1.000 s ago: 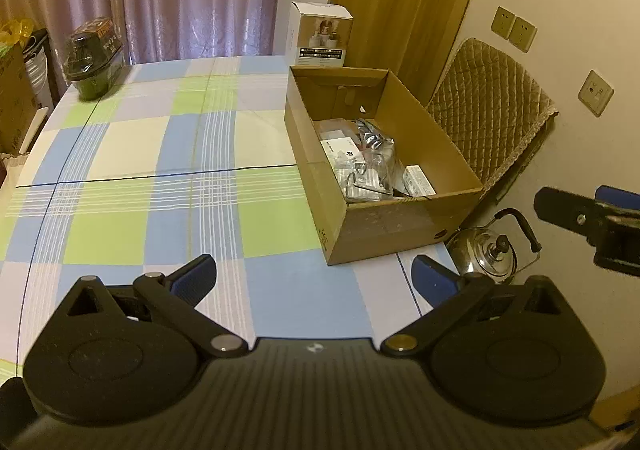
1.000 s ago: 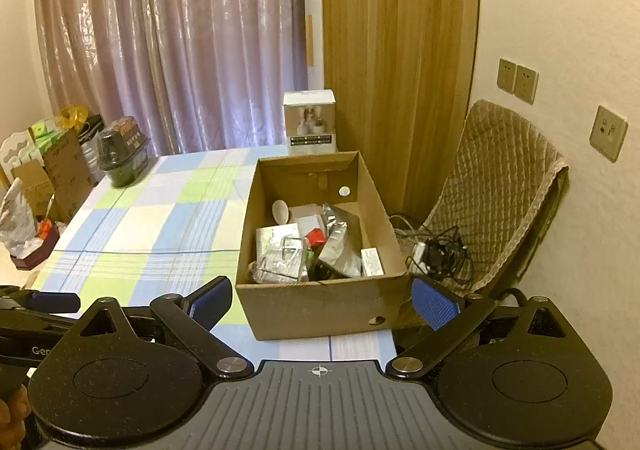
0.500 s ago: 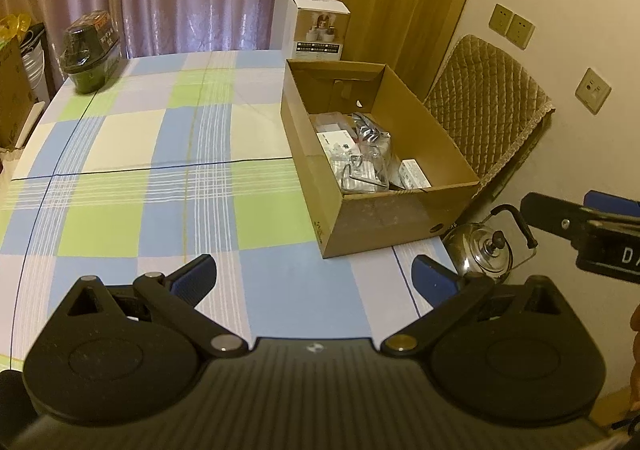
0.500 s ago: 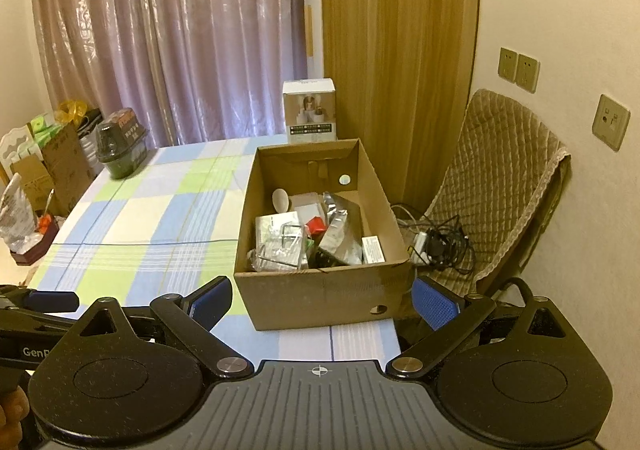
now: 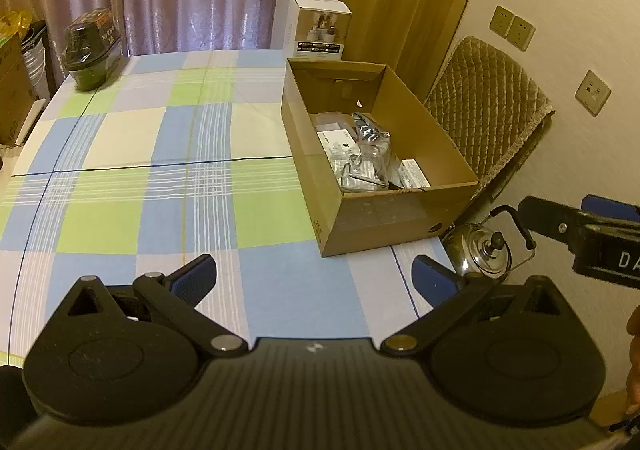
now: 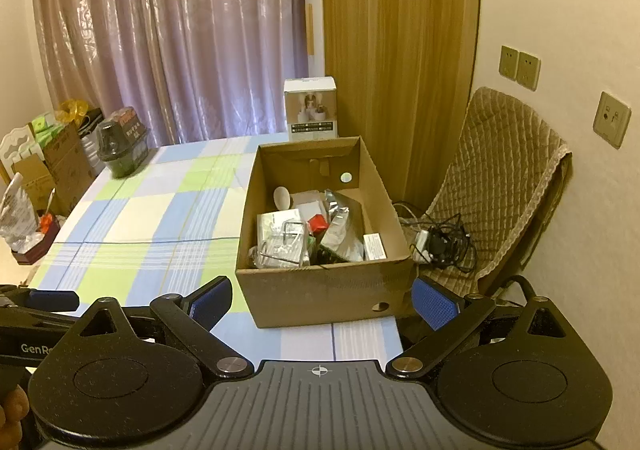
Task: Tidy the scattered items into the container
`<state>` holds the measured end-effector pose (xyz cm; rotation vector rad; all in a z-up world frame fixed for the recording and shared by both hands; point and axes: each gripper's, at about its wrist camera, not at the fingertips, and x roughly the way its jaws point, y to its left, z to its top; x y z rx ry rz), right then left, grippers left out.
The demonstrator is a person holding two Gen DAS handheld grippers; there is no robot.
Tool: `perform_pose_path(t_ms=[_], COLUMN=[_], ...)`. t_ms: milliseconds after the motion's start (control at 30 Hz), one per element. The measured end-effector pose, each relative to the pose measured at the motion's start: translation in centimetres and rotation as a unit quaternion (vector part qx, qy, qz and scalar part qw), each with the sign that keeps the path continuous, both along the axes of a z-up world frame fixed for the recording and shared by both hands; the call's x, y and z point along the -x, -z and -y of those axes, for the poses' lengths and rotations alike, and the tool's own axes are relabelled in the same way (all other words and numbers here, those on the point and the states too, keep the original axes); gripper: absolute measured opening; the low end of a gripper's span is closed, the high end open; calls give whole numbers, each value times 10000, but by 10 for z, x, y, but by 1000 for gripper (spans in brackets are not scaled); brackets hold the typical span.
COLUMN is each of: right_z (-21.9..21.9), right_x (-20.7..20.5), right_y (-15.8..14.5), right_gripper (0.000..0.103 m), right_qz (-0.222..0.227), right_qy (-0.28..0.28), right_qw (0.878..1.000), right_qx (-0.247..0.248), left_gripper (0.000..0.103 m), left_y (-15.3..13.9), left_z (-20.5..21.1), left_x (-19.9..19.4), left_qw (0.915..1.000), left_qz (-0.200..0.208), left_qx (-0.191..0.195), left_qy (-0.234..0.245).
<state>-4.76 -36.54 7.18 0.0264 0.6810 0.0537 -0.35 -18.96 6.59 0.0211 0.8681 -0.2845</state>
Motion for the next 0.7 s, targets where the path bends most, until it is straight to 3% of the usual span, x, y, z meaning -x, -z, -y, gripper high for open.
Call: perform_pose_path(t_ms=[700], right_z=[-1], right_x=[1], right_y=[3], right_gripper=[101], right_qz=[-35], right_qy=[2], right_qw=[10000], right_qx=[-4], left_gripper=[102], left_y=[-2], left_z=[0], left_x=[1], left_qw=[9999], left_qz=[-8], left_qx=[104], left_qy=[-47])
